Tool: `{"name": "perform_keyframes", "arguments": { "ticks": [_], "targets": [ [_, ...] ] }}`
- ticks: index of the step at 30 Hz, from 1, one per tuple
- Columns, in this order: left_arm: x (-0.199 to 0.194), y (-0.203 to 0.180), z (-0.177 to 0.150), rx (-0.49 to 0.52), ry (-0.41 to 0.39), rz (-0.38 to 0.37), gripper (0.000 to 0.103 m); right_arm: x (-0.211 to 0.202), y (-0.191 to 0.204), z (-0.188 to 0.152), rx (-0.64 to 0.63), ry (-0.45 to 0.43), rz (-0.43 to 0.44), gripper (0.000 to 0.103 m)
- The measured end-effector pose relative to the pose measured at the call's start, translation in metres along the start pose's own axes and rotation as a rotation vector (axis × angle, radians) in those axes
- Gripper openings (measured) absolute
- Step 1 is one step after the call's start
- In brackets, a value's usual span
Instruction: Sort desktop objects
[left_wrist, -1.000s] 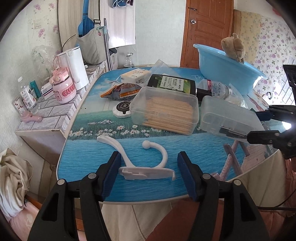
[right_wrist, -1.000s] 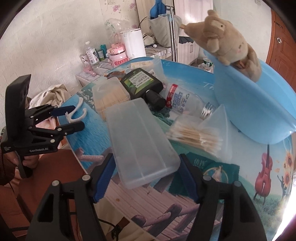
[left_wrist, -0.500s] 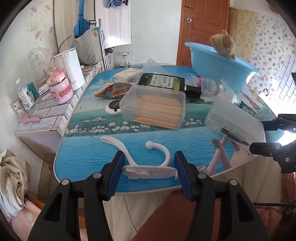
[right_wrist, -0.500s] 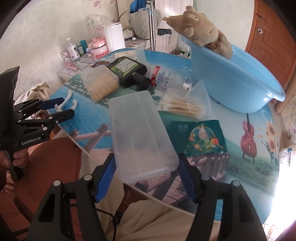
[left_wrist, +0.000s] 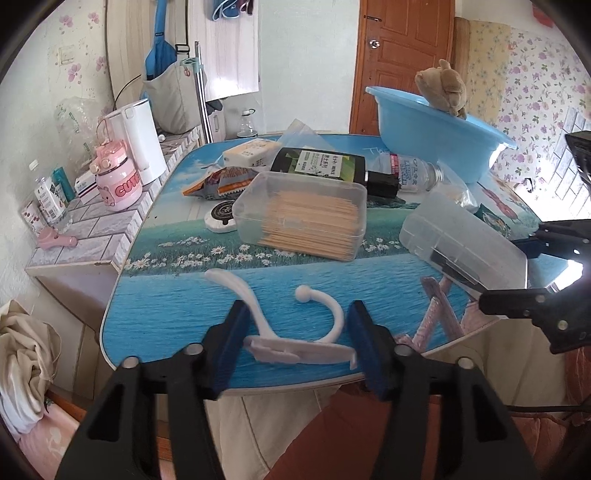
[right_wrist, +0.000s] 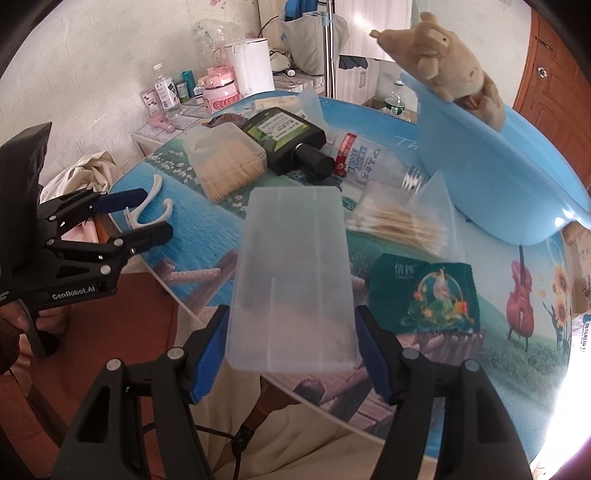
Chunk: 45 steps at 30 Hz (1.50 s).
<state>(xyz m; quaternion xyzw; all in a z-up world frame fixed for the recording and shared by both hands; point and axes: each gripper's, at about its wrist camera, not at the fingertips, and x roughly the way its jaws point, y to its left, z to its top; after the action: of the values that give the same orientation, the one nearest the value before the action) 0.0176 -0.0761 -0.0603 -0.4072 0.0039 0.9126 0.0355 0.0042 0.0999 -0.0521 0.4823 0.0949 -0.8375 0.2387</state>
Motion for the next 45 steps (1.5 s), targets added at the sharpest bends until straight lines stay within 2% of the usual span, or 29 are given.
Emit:
{"name": "perform_keyframes", "arguments": {
  "ticks": [2, 7, 13, 14, 21, 25, 27, 29, 37, 43, 45],
  "targets": [
    [-0.001, 0.000, -0.001, 0.000, 0.000, -0.004, 0.054, -0.001, -0.003, 0.001, 0.014, -0.009, 0.004, 0.060],
    [-0.009, 0.003, 0.005, -0.035, -0.027, 0.003, 0.054, -0.009, -0.006, -0.002, 0.037, -0.039, 0.032, 0.060],
    [-0.028, 0.003, 0.031, -0.066, -0.081, -0.028, 0.054, -0.045, -0.006, 0.004, 0.025, -0.148, 0.024, 0.060],
    [-0.031, 0.002, 0.035, -0.064, -0.093, -0.032, 0.051, -0.050, -0.006, 0.007, 0.017, -0.158, 0.025, 0.060],
    [-0.038, -0.008, 0.061, -0.043, -0.147, -0.052, 0.049, -0.045, -0.020, 0.041, -0.008, -0.143, -0.019, 0.060],
    [-0.029, -0.008, 0.060, -0.037, -0.100, -0.065, 0.049, -0.036, -0.035, 0.059, 0.021, -0.129, -0.033, 0.060],
    [-0.028, -0.006, 0.053, -0.036, -0.077, -0.070, 0.054, -0.038, -0.036, 0.060, 0.020, -0.139, -0.020, 0.060],
    [-0.026, -0.006, 0.043, -0.011, -0.056, -0.038, 0.067, -0.038, -0.034, 0.058, 0.009, -0.143, -0.007, 0.060],
    [-0.006, 0.008, 0.003, -0.036, 0.061, 0.025, 0.067, -0.032, -0.032, 0.054, 0.014, -0.136, 0.010, 0.060],
    [0.004, 0.006, 0.001, -0.014, 0.035, 0.026, 0.070, -0.038, -0.032, 0.058, 0.010, -0.146, -0.014, 0.060],
    [0.006, 0.003, 0.005, -0.003, 0.024, 0.015, 0.058, -0.039, -0.032, 0.063, 0.010, -0.148, -0.025, 0.060]
  ]
}}
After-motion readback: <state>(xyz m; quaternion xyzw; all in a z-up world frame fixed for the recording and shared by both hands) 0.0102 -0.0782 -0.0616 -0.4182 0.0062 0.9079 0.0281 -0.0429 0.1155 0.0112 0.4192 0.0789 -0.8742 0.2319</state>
